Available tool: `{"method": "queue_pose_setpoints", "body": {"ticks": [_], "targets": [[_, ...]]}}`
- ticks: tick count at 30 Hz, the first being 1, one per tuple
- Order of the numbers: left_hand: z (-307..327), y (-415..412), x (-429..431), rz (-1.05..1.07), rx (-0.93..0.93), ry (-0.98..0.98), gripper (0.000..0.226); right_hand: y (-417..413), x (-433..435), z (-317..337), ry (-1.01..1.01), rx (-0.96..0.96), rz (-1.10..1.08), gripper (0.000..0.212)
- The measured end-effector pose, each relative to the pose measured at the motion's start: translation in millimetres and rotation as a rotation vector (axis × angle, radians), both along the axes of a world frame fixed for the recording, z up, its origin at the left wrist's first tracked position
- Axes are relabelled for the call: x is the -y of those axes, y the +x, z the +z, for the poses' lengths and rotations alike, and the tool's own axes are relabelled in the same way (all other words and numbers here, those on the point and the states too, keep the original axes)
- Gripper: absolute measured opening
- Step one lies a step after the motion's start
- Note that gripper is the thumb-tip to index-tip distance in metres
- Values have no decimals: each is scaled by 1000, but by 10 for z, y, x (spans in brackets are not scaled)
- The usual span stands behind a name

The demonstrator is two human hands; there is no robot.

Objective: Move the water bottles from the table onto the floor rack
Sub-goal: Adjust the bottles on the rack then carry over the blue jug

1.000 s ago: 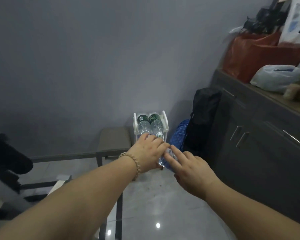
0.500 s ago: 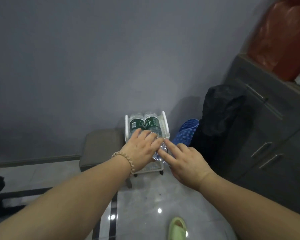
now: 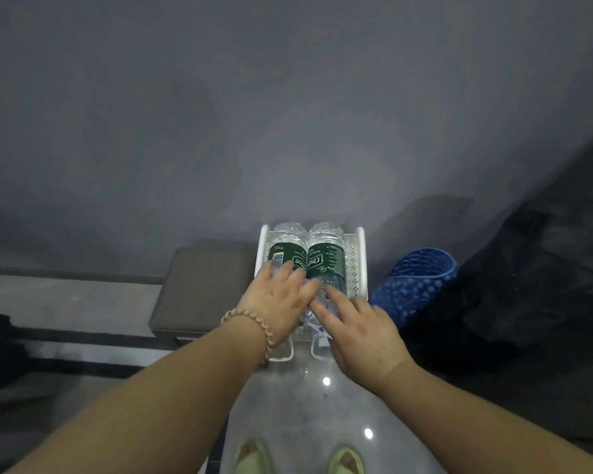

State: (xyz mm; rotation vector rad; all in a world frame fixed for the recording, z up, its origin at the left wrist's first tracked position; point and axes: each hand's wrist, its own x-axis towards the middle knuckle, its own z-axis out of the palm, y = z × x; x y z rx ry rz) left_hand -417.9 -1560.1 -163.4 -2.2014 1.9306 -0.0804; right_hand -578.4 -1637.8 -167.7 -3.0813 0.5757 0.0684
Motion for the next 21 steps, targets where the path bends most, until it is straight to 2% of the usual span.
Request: {"method": "queue_pose_setpoints", "body": {"ticks": [3, 6, 8, 13, 17, 21], "targets": [[-199, 241, 217, 144, -66, -36, 77, 326, 209, -205, 61, -38, -111, 85], [-480, 436, 373, 239, -117, -3, 101, 639, 371, -403, 87, -44, -292, 82], [-731, 575, 479, 243, -167, 56, 108, 860, 463, -548, 114, -7, -438, 82], [-1183, 820, 596, 181, -281, 205, 109, 1356, 592, -797, 182, 72, -660, 79], [-1409, 1043, 655, 101, -340, 309, 121, 1640, 525, -985, 269, 104, -787, 70], [-1512, 1187, 661, 70, -410, 354, 125, 1707, 401, -1175, 302, 79, -819, 73]]}}
